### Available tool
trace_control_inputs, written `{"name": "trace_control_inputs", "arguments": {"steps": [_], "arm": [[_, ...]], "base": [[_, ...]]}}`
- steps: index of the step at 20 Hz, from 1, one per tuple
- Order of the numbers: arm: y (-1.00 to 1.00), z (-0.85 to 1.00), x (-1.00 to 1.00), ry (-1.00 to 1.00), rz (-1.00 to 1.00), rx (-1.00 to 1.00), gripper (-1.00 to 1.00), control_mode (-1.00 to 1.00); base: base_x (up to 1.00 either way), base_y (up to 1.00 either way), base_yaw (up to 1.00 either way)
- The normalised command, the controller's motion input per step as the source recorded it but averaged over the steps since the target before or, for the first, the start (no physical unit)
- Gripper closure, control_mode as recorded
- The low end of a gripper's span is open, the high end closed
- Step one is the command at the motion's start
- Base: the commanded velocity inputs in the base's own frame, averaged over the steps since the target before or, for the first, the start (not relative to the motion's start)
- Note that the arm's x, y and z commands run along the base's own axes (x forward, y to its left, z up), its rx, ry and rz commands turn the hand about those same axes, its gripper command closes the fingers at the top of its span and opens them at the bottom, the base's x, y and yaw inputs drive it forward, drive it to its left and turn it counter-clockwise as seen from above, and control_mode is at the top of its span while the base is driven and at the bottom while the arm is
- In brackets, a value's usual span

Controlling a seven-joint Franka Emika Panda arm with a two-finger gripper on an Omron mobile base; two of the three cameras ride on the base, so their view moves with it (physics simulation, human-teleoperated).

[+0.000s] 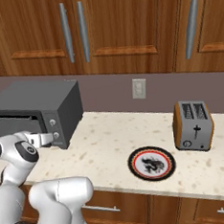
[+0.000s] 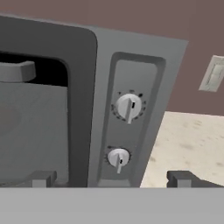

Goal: Pick up the bagel from the plate, place it on the toaster oven rack, close the door, and set the timer.

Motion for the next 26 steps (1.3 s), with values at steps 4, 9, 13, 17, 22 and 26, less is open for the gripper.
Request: {"name": "trace_control_inputs", "arguments": {"steps": [4,9,13,17,22,26], "arm": [[0.0,-0.28,0.04,0.0,0.0,0.04,-1.0,-1.0],[0.0,-0.23,0.0,-0.03,0.0,0.02,-1.0,-1.0],[-0.02,-0.16,0.0,-0.14,0.0,0.01,-1.0,-1.0],[-0.08,-0.03,0.09,-0.03,0.0,0.01,-1.0,-1.0],[-0.13,0.03,0.0,0.04,0.0,0.02,-1.0,-1.0],[-0.1,0.01,0.0,0.09,-0.01,0.01,-1.0,-1.0]], "base": [[0.0,0.0,0.0],[0.0,0.0,0.0],[0.0,0.0,0.0],[0.0,0.0,0.0],[0.0,0.0,0.0],[0.0,0.0,0.0]]}}
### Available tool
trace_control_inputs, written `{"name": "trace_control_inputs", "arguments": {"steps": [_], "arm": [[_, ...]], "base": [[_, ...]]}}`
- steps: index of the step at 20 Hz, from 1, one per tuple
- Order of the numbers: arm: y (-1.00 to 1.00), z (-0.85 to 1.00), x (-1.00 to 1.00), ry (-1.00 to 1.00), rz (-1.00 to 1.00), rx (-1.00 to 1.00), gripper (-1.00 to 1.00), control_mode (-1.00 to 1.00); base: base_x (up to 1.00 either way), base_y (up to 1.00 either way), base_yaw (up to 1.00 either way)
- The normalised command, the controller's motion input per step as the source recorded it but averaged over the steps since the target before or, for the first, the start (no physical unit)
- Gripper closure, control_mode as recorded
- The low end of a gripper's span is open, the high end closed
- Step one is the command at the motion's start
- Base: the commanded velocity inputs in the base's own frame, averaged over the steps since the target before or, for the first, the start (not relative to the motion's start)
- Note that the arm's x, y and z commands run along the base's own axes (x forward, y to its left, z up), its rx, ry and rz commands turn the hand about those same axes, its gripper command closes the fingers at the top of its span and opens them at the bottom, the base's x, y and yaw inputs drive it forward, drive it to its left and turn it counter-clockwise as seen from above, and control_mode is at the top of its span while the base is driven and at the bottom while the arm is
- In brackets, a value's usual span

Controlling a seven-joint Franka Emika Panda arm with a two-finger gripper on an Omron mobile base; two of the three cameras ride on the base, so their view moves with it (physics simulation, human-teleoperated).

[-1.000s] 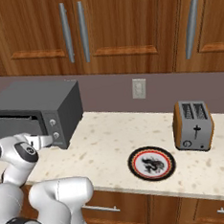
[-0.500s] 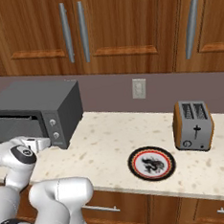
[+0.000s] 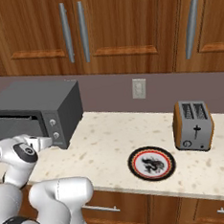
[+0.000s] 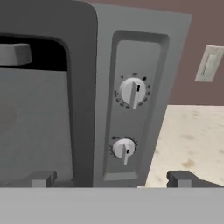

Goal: Pick up the bagel from the plate, place it on the toaster oven rack, close the door, and set the timer.

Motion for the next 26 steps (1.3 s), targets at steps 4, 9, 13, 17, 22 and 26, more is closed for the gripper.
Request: {"name": "trace_control_inputs", "arguments": {"steps": [4,9,13,17,22,26], "arm": [[-0.08,0.0,0.1,0.1,0.0,0.0,-1.0,-1.0],[-0.03,0.0,0.22,0.1,0.0,0.0,-1.0,-1.0],[0.0,0.0,0.17,0.06,0.0,0.01,-1.0,-1.0],[0.0,0.0,0.04,0.02,0.0,0.03,-1.0,-1.0],[0.0,0.0,0.02,0.01,0.0,0.01,-1.0,-1.0],[0.0,0.0,0.11,0.09,0.0,0.01,-1.0,-1.0]], "base": [[0.0,0.0,0.0],[0.0,0.0,0.0],[0.0,0.0,0.0],[0.0,0.0,0.0],[0.0,0.0,0.0],[0.0,0.0,0.0]]}}
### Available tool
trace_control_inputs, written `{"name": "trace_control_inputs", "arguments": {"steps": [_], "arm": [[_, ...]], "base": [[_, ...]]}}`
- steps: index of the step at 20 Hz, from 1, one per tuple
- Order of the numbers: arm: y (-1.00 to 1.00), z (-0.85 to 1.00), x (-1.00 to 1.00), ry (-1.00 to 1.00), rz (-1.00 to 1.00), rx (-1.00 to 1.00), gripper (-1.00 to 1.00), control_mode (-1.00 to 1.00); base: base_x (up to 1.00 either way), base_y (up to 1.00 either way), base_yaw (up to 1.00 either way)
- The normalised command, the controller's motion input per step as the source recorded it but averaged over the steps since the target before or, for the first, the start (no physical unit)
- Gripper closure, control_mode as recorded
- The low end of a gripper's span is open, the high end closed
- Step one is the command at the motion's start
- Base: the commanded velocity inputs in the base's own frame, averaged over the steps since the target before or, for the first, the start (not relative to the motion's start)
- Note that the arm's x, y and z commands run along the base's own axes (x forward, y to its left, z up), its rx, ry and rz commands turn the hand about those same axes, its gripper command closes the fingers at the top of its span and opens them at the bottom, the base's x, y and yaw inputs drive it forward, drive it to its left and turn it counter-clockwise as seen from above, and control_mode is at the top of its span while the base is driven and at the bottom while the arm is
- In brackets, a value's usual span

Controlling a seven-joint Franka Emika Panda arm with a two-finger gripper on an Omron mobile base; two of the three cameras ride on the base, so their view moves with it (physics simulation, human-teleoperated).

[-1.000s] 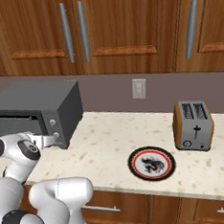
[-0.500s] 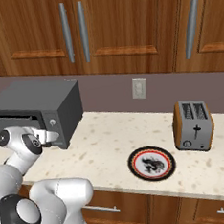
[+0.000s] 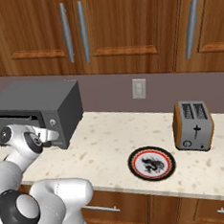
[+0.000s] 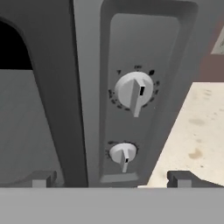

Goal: Pick up the bagel from the plate, place it on the toaster oven rack, close the door, and set the timer.

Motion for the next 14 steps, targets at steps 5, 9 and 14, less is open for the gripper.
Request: {"name": "trace_control_inputs", "arguments": {"steps": [5,9,14], "arm": [[0.0,0.0,0.19,0.13,-0.01,0.0,-1.0,-1.0],[0.0,0.0,0.08,0.11,0.0,0.0,-1.0,-1.0],[0.01,-0.02,0.0,0.13,0.0,0.0,-1.0,-1.0]], "base": [[0.0,0.0,0.0],[0.0,0.0,0.0],[0.0,0.0,0.0]]}}
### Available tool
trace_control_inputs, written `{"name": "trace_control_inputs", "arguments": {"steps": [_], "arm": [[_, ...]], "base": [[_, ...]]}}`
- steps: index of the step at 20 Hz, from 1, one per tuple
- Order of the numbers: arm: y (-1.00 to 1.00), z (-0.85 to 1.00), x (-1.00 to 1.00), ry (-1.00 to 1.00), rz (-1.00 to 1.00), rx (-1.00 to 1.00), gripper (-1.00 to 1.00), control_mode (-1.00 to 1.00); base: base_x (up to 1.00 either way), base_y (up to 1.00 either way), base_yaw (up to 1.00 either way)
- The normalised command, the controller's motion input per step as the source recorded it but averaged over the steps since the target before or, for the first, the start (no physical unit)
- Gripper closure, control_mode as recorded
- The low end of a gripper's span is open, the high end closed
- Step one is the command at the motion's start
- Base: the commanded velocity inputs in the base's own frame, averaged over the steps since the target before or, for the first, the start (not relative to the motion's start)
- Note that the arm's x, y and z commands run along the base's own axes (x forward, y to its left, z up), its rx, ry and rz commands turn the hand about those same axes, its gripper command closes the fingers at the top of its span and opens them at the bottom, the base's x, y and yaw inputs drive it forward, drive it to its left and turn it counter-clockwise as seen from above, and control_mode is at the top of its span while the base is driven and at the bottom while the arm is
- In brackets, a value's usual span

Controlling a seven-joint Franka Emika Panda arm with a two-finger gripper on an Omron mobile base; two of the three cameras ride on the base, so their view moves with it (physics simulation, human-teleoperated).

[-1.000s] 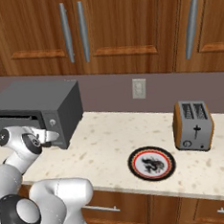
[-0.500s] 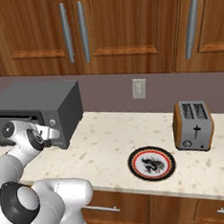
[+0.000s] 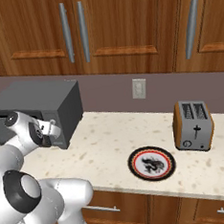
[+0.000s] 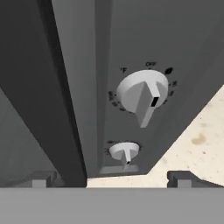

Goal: Pick up the bagel from the plate, place it on the toaster oven rack, close the door, and set the timer.

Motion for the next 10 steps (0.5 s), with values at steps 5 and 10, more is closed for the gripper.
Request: {"name": "trace_control_inputs", "arguments": {"steps": [5,10], "arm": [[0.02,-0.14,0.0,0.14,-0.01,0.0,-1.0,-1.0],[0.05,-0.11,0.0,0.06,-0.04,0.0,-1.0,-1.0]], "base": [[0.0,0.0,0.0],[0.0,0.0,0.0]]}}
